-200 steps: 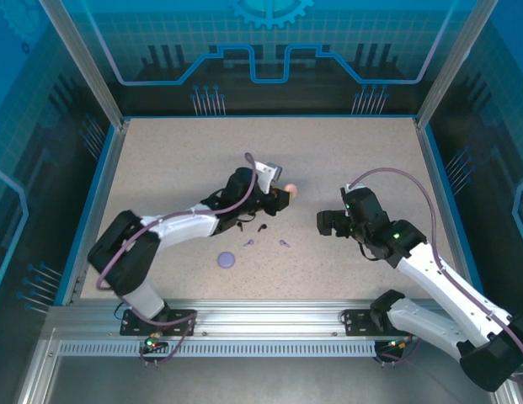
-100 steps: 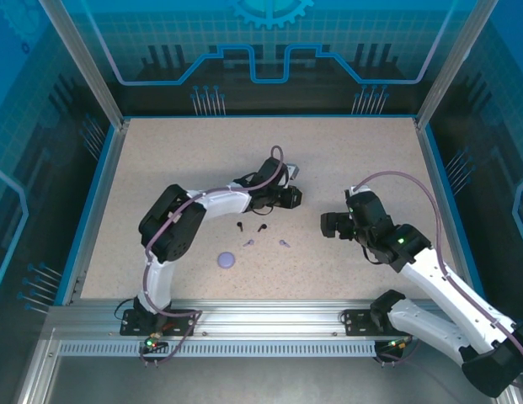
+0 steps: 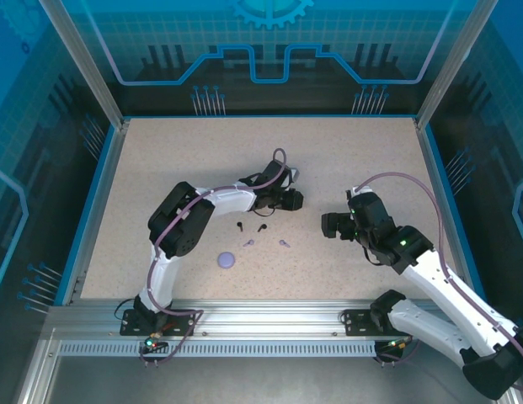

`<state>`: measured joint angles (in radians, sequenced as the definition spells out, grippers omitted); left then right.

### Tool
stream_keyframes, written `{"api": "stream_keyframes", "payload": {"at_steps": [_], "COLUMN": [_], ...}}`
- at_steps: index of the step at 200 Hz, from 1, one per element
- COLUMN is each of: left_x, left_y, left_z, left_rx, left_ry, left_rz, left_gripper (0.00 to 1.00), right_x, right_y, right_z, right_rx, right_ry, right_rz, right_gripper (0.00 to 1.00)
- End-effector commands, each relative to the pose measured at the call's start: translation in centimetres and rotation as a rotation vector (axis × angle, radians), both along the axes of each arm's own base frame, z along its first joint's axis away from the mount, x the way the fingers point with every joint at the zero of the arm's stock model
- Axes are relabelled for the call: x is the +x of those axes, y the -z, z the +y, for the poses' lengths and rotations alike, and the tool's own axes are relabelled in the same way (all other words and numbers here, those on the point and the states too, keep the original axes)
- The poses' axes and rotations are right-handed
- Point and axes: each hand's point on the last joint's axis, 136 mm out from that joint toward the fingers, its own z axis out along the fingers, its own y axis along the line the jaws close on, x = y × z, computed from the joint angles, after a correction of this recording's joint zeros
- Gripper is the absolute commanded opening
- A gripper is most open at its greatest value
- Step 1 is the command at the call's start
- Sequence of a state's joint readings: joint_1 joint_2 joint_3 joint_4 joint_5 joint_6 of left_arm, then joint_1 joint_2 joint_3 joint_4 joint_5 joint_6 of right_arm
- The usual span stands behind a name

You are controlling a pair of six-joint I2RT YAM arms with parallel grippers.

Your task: Insert wireless bluetooth earbuds into charging case

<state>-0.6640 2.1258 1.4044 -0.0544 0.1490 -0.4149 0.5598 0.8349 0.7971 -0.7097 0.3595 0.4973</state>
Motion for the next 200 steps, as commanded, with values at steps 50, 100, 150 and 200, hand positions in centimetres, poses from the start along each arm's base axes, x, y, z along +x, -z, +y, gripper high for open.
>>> {"api": "stream_keyframes", "payload": {"at_steps": [50,100,150,200], "left_x": [0.2,-0.5,-2.5,-5.7], "left_y": [-2.3,-7.8,-14.0,-17.6], "left_z": [1.6,3.7,9.9,17.8], "left_rx": [0.087,0.065,0.018,-0.058], "left_ry": [-0.006,-0.029,-0.138,-0.306], "left_rz": [-0.083,-0.208,-0.352,-0.44], "left_gripper": [0.49,0.57,0.62,0.69], "right_x": [0.2,0.6,1.9,4.4], "right_y": [0.3,0.4,0.5,1.2], "right_z": [0.1,1.5,4.6,8.9], "right_rx": [-0.009,-0.01,-0.04,-0.17], "right_ry": [0.001,-0.069,-0.25,-0.586], "right_rz": [0.032,0.066,0.126,0.183], "right_gripper": [1.0,1.0,1.0,1.0]}}
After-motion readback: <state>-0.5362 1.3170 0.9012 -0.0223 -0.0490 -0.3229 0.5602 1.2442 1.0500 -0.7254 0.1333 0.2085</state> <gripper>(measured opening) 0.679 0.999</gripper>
